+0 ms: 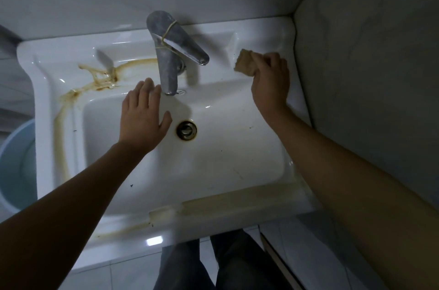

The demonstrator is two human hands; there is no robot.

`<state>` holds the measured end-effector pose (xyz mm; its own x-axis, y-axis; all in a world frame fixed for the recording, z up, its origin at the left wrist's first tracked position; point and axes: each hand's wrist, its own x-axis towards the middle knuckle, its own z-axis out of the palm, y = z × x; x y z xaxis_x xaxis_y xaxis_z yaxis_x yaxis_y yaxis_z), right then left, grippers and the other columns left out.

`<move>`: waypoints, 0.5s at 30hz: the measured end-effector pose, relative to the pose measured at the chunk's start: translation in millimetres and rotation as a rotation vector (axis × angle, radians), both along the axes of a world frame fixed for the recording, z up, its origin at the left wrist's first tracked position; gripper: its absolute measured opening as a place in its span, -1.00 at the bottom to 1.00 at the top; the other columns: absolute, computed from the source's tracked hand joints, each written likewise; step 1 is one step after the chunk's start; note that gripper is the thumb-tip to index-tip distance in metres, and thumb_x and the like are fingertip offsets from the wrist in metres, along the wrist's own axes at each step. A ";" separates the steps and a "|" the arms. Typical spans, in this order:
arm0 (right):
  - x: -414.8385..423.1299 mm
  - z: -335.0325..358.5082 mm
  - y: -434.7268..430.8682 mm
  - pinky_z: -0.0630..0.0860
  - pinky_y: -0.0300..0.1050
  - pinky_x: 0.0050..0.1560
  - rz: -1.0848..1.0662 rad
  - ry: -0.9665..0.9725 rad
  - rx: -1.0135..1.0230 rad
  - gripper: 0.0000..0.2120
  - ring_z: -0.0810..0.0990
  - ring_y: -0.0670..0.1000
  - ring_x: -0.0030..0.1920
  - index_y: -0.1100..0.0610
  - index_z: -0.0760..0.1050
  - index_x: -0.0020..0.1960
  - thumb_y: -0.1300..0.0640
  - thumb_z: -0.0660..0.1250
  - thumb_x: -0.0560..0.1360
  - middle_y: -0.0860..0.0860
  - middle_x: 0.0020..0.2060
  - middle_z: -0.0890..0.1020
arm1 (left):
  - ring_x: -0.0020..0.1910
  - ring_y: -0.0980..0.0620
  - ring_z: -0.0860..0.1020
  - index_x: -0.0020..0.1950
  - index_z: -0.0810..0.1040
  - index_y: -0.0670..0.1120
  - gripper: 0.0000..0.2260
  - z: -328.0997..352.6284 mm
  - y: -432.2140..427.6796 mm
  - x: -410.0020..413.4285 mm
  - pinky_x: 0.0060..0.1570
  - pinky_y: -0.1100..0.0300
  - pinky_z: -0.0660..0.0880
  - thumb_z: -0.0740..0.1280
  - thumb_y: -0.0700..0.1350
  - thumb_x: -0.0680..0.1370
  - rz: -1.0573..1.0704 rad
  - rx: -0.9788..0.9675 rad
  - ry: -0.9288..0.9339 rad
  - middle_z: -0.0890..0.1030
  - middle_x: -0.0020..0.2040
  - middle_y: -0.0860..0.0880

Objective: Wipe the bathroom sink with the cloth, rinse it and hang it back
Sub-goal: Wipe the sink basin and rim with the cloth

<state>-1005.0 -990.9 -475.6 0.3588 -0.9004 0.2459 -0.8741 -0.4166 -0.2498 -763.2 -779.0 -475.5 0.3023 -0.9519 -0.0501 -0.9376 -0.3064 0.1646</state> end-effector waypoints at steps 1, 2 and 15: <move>6.7 -2.3 3.1 0.50 0.05 0.03 -0.028 -0.034 0.000 -0.45 0.53 0.20 0.05 0.04 0.54 0.34 0.37 0.28 0.40 0.11 0.12 0.57 | 0.57 -0.26 0.20 0.54 0.26 -0.19 -0.40 -0.5 -0.4 -0.5 0.52 -0.19 0.21 0.16 0.13 0.60 0.006 0.002 -0.002 0.27 0.57 -0.26; 10.3 -4.7 8.0 0.51 0.06 0.05 -0.034 -0.053 -0.002 -0.46 0.53 0.20 0.06 0.04 0.53 0.35 0.36 0.28 0.40 0.11 0.13 0.57 | 0.58 -0.26 0.20 0.56 0.24 -0.18 -0.39 -1.0 -0.5 -0.7 0.53 -0.19 0.20 0.16 0.14 0.60 0.008 0.004 -0.003 0.26 0.58 -0.25; 11.8 -1.5 16.9 0.55 0.05 -0.05 0.120 -0.003 0.062 -0.51 0.49 0.19 0.12 0.01 0.50 0.37 0.28 0.29 0.47 0.09 0.12 0.54 | 0.55 -0.27 0.26 0.51 0.31 -0.19 -0.42 11.0 -1.2 1.2 0.47 -0.19 0.29 0.18 0.13 0.59 -0.002 0.061 0.019 0.32 0.55 -0.25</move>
